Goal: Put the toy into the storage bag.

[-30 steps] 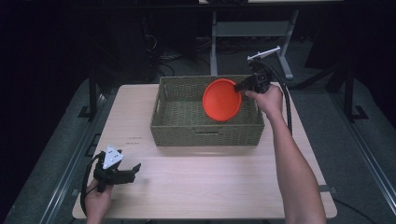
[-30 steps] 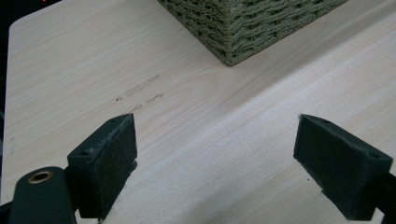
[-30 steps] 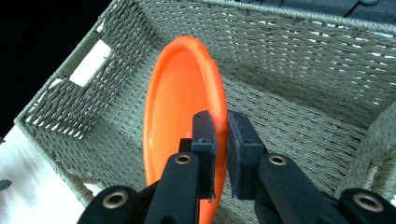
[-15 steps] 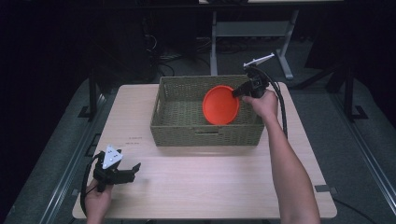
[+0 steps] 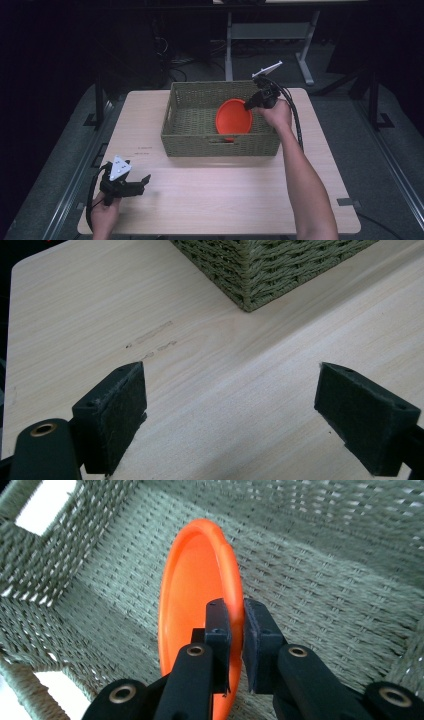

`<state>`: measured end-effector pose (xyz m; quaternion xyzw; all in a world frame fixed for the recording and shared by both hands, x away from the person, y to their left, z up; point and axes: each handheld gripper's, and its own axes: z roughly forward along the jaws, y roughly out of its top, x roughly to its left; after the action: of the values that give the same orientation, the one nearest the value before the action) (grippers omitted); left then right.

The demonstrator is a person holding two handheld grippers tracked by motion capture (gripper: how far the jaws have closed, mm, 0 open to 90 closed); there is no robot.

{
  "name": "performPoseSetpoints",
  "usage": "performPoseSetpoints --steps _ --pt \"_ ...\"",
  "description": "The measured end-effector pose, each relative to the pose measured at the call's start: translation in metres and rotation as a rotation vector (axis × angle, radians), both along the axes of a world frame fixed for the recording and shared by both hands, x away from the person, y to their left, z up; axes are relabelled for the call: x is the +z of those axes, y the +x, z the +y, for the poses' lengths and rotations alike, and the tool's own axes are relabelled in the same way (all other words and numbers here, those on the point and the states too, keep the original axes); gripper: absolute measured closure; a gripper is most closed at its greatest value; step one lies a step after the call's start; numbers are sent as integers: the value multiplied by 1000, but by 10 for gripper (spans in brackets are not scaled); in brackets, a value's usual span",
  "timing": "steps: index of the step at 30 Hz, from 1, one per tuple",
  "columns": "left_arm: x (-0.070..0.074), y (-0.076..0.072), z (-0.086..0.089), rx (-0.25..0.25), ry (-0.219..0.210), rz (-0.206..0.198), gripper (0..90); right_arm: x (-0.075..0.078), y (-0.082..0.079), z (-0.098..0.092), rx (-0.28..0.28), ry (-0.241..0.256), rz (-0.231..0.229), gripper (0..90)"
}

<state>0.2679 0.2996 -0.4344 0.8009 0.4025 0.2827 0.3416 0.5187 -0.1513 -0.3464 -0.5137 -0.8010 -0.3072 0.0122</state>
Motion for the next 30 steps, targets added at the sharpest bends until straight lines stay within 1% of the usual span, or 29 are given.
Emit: performPoseSetpoints --steps 1,5,6,10,11,12,13,14,15,16,19,21,24,25,28,30 --pt "0 0 0 0 0 0 128 -2 0 2 9 -14 4 818" --pt "1 0 0 1 -3 -1 128 -7 1 7 15 -59 11 817" --pt "0 0 0 0 -3 -1 128 -7 1 7 12 -58 8 816" --pt "0 0 0 -6 3 0 128 -8 1 6 8 -53 19 807" --pt "0 0 -1 -4 -3 -2 128 -8 -1 5 9 -46 16 800" --pt "0 0 0 -4 -2 -1 128 -8 -1 5 9 -43 15 772" --pt "0 0 0 -4 -2 -1 128 -8 -1 4 4 -38 18 719" --pt "0 0 -1 -1 -9 -4 128 -9 -1 3 -2 -40 26 695" --pt "0 -1 0 -3 -3 -2 128 -10 -1 2 -1 -46 38 692" --pt "1 -1 0 -6 2 -1 128 -10 -1 1 3 -50 36 693" --pt "0 -1 0 -4 0 1 128 -8 -3 -4 -13 -45 26 662" --pt "0 0 0 -2 -1 0 128 -7 -3 -5 -17 -43 22 667" --pt "1 -1 0 -9 12 6 128 -3 -5 -10 -25 5 16 674" --pt "1 -1 -1 -9 11 6 128 -2 -6 -11 -25 3 10 671" --pt "1 -1 -1 -10 11 6 128 0 -9 -14 -21 22 12 645" --pt "0 -1 -1 -7 4 3 128 3 -11 -14 -17 26 5 627"
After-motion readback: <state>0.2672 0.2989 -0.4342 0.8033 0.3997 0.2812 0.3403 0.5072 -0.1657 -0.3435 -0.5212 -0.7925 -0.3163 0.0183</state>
